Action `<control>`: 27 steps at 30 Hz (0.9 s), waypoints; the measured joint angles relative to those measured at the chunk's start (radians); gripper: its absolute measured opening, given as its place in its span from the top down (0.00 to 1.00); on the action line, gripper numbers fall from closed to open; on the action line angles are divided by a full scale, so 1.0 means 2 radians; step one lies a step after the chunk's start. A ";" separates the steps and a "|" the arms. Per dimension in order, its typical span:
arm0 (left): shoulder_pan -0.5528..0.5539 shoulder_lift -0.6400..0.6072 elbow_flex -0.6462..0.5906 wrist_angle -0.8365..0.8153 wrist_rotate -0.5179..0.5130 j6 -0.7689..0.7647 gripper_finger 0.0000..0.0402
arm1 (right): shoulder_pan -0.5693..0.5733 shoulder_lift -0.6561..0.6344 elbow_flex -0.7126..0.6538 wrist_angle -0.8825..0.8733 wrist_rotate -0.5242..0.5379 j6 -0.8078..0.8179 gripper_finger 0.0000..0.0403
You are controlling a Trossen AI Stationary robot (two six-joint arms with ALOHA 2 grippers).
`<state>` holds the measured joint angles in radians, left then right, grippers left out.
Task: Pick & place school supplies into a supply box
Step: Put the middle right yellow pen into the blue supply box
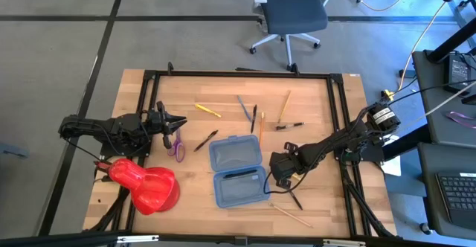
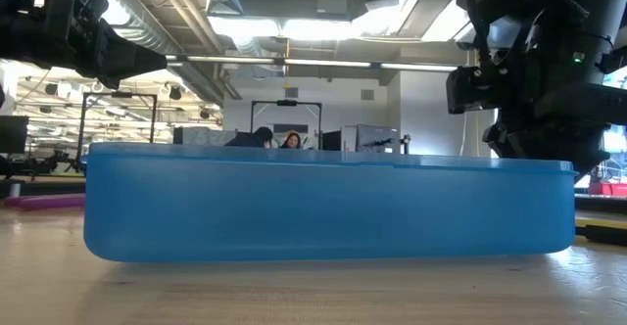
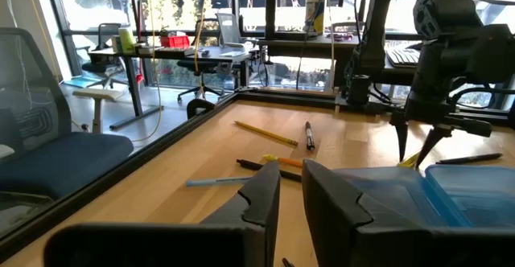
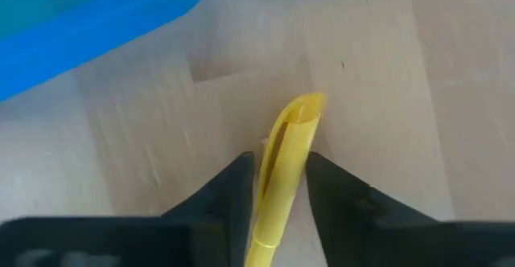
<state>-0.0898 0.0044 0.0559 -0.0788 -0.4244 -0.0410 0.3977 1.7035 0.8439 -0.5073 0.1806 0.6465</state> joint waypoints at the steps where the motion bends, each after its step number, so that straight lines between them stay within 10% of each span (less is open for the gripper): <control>1: 0.000 0.000 0.000 0.000 0.000 0.000 0.88 | 0.000 0.000 0.000 0.000 0.000 0.001 0.75; 27: 0.000 0.000 0.000 0.053 -0.017 0.023 0.80 | -0.001 -0.151 -0.002 -0.002 0.031 -0.055 0.85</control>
<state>-0.0895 0.0040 0.0559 0.0278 -0.4580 0.0044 0.3965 1.4010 0.8390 -0.5109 0.2432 0.5360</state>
